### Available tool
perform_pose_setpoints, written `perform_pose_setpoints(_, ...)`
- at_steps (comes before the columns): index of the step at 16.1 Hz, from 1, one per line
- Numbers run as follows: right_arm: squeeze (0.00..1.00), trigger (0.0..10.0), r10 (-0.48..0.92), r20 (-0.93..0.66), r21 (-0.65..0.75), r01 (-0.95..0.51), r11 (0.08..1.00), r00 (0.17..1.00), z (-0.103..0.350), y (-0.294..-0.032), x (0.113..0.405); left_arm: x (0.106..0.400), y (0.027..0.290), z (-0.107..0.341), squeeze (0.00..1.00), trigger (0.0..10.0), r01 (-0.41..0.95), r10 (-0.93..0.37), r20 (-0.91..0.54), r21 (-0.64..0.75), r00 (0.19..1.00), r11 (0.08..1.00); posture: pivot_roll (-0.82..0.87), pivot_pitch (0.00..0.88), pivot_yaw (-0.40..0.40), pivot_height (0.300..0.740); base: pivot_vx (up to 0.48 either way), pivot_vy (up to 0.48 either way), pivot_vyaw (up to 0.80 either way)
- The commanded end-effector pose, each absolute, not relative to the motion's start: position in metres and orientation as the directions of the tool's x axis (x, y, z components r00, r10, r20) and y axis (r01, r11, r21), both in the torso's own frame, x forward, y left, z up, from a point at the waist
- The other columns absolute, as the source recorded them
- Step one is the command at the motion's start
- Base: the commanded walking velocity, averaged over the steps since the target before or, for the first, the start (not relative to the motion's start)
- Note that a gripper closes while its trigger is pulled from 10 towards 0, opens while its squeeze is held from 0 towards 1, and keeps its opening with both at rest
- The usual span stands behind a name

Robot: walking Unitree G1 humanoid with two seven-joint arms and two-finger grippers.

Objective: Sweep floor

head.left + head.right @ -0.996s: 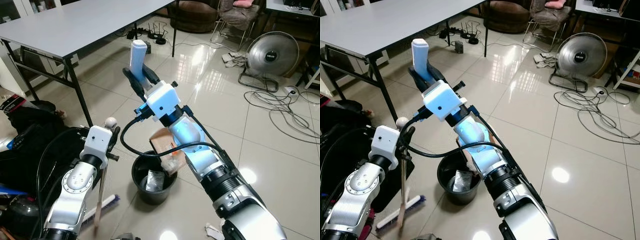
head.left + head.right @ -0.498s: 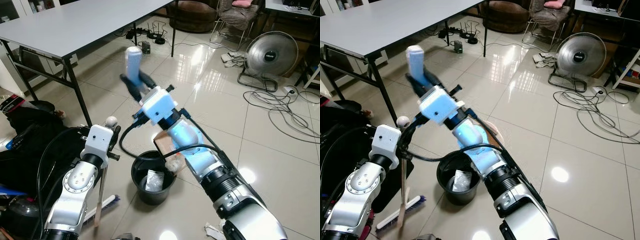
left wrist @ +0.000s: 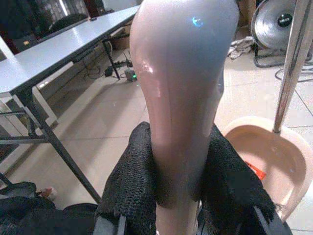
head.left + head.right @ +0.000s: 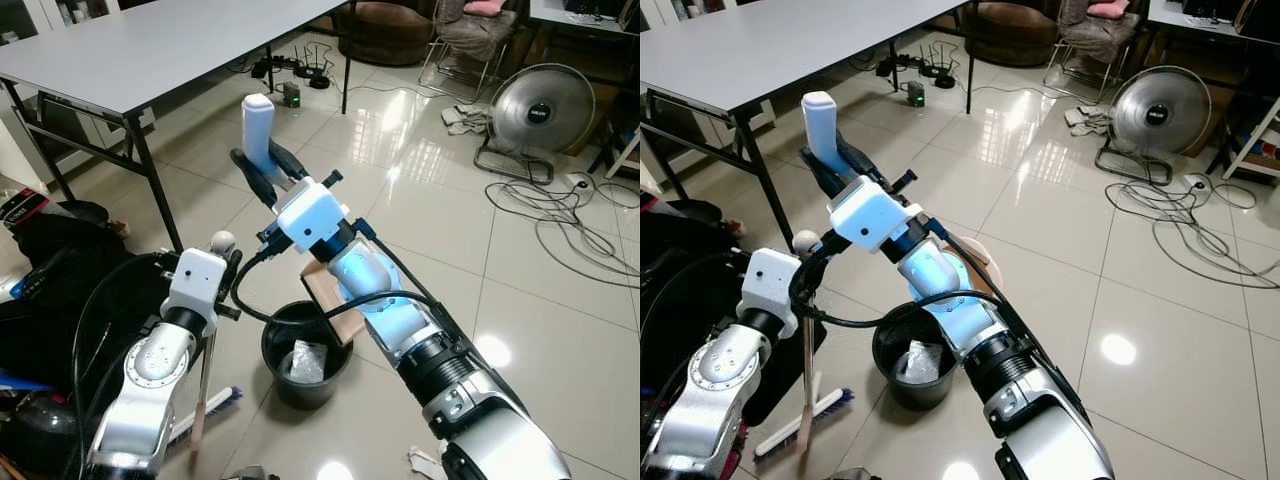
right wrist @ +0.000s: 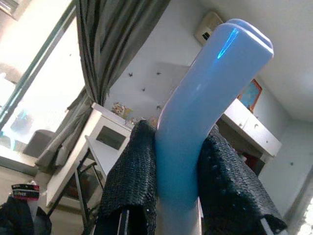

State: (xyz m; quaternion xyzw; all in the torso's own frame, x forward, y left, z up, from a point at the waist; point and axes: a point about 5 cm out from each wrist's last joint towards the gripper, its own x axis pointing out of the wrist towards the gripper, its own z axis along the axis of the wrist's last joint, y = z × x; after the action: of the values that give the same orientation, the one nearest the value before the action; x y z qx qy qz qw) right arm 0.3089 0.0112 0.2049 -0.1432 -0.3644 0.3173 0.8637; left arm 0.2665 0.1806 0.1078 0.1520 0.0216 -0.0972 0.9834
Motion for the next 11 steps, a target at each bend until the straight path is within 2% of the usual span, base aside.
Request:
perform_pose_setpoints(1, 0.00, 10.0, 0.597, 0.593, -0.491, -0.344, 0.800, 0.541, 0.228, -0.005, 0.318, 0.266, 0.175, 0.122, 0.00, 10.0, 0.196, -0.198, -0.028, 0.314, 0.980, 0.929, 0.09, 0.003, -0.027, 0.740, 0.000, 0.000, 0.00)
perform_pose_setpoints(3, 0.00, 10.0, 0.521, 0.616, -0.447, -0.283, 0.849, 0.590, 0.236, -0.023, 0.325, 0.266, 0.171, 0.124, 0.00, 10.0, 0.208, -0.208, -0.033, 0.304, 0.978, 0.930, 0.08, 0.003, -0.026, 0.740, 0.000, 0.000, 0.00)
perform_pose_setpoints(4, 0.00, 10.0, 0.369, 0.648, -0.380, -0.136, 0.915, 0.667, 0.251, -0.066, 0.331, 0.267, 0.166, 0.125, 0.00, 10.0, 0.234, -0.232, -0.045, 0.302, 0.972, 0.924, 0.06, 0.002, -0.019, 0.740, 0.000, 0.000, 0.00)
perform_pose_setpoints(5, 0.00, 10.0, 0.289, 0.655, -0.340, -0.070, 0.938, 0.698, 0.256, -0.088, 0.332, 0.267, 0.163, 0.125, 0.00, 10.0, 0.247, -0.244, -0.050, 0.300, 0.969, 0.921, 0.05, 0.002, -0.015, 0.740, 0.000, 0.000, 0.00)
perform_pose_setpoints(6, 0.00, 10.0, 0.105, 0.615, -0.264, 0.079, 0.961, 0.782, 0.256, -0.142, 0.328, 0.267, 0.153, 0.124, 0.00, 10.0, 0.286, -0.279, -0.063, 0.277, 0.958, 0.917, 0.03, 0.002, -0.010, 0.740, 0.000, 0.000, 0.00)
perform_pose_setpoints(9, 0.00, 10.0, -0.017, 0.542, -0.198, 0.147, 0.969, 0.840, 0.242, -0.172, 0.321, 0.267, 0.150, 0.119, 0.00, 10.0, 0.311, -0.299, -0.085, 0.270, 0.950, 0.911, 0.02, 0.002, -0.010, 0.740, 0.000, 0.000, 0.00)
perform_pose_setpoints(10, 0.00, 10.0, -0.126, 0.482, -0.136, 0.215, 0.967, 0.867, 0.228, -0.188, 0.317, 0.269, 0.150, 0.117, 0.00, 10.0, 0.324, -0.309, -0.097, 0.267, 0.946, 0.908, 0.02, 0.002, -0.008, 0.740, 0.000, 0.000, 0.00)
perform_pose_setpoints(11, 0.00, 10.0, -0.142, 0.464, -0.138, 0.229, 0.964, 0.875, 0.223, -0.193, 0.316, 0.270, 0.151, 0.116, 0.00, 10.0, 0.332, -0.316, -0.101, 0.270, 0.943, 0.904, 0.02, 0.002, -0.008, 0.740, 0.000, 0.000, 0.00)
